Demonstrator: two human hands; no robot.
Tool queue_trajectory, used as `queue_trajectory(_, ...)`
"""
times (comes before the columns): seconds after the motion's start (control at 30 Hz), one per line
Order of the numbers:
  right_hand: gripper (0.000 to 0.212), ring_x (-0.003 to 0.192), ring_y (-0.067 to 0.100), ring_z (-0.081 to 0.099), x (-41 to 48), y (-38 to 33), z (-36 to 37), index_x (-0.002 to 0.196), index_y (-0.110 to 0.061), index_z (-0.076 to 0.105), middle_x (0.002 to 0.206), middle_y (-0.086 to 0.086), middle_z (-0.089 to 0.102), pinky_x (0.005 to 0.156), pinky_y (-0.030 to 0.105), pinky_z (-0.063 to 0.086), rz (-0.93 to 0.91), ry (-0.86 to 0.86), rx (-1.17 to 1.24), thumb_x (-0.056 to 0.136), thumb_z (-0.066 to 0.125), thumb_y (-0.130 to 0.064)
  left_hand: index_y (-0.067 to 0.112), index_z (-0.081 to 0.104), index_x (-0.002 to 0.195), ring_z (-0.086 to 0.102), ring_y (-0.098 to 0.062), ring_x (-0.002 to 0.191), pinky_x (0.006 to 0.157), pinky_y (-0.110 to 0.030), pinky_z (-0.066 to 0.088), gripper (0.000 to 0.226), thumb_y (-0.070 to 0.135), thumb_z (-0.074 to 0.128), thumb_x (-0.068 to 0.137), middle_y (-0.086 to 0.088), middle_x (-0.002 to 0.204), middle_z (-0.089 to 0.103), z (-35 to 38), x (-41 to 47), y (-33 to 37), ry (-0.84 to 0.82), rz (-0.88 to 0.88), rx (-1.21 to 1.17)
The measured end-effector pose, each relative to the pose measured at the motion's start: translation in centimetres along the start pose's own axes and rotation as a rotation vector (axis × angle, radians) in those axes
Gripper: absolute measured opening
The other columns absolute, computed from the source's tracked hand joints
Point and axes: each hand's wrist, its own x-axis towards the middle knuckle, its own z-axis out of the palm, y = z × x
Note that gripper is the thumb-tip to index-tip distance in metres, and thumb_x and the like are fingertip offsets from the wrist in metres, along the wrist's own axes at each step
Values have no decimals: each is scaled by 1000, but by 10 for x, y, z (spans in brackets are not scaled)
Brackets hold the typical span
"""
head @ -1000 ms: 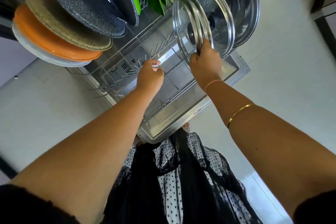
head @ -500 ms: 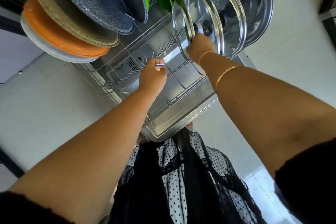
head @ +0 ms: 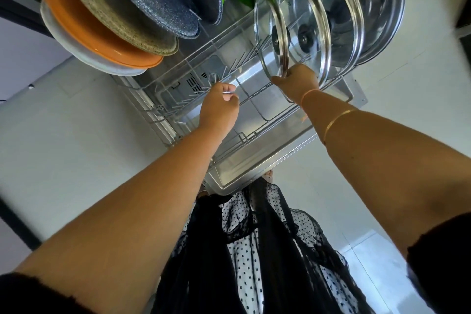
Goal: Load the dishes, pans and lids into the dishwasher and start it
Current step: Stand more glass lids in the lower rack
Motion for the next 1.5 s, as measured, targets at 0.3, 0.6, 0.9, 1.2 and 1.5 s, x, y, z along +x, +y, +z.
queue_trajectory(0.3, 42, 94, 22, 60, -35, -7, 5, 130, -4, 44, 106, 10, 61, 79, 26, 48, 33, 158, 210, 93, 55, -21, 15, 52, 117, 51, -8, 84, 58, -12, 40, 24, 11, 45, 94, 4, 105, 55, -5, -24, 8, -1, 53, 81)
queue_trajectory(0.6, 47, 115, 32, 55, -140, -60, -5, 140, -3, 36, 127, 19, 56, 87, 32, 44, 3, 79, 232, 95, 45, -14, 14, 52, 118, 58, -23, 106, 79, -24, 41, 24, 14, 44, 95, -5, 116, 61, -51, -99, 35, -1, 48, 178)
queue_trajectory(0.9, 32, 107, 36, 56, -274, -146, -36, 122, -2, 49, 113, 22, 60, 88, 41, 44, -543, -26, -38, 91, 44, -10, 12, 52, 119, 54, -15, 92, 75, -23, 37, 27, 13, 44, 94, -1, 106, 60, -151, -226, 65, 320, 40, 72)
queue_trajectory(1.2, 39, 115, 31, 53, -396, -222, -23, 131, -3, 49, 124, 17, 58, 96, 35, 40, -1025, -131, -302, 93, 42, -9, 9, 54, 118, 59, -24, 104, 87, -28, 45, 26, 13, 48, 92, -11, 116, 62, -227, -335, 24, 668, -42, -207)
queue_trajectory(1.5, 41, 123, 22, 51, -532, -334, 60, 139, -12, 44, 136, 6, 53, 102, 27, 35, -1358, -111, -410, 98, 39, -16, 16, 55, 117, 59, -18, 102, 85, -27, 47, 25, 16, 46, 94, -1, 114, 63, -385, -413, -48, 958, -37, -327)
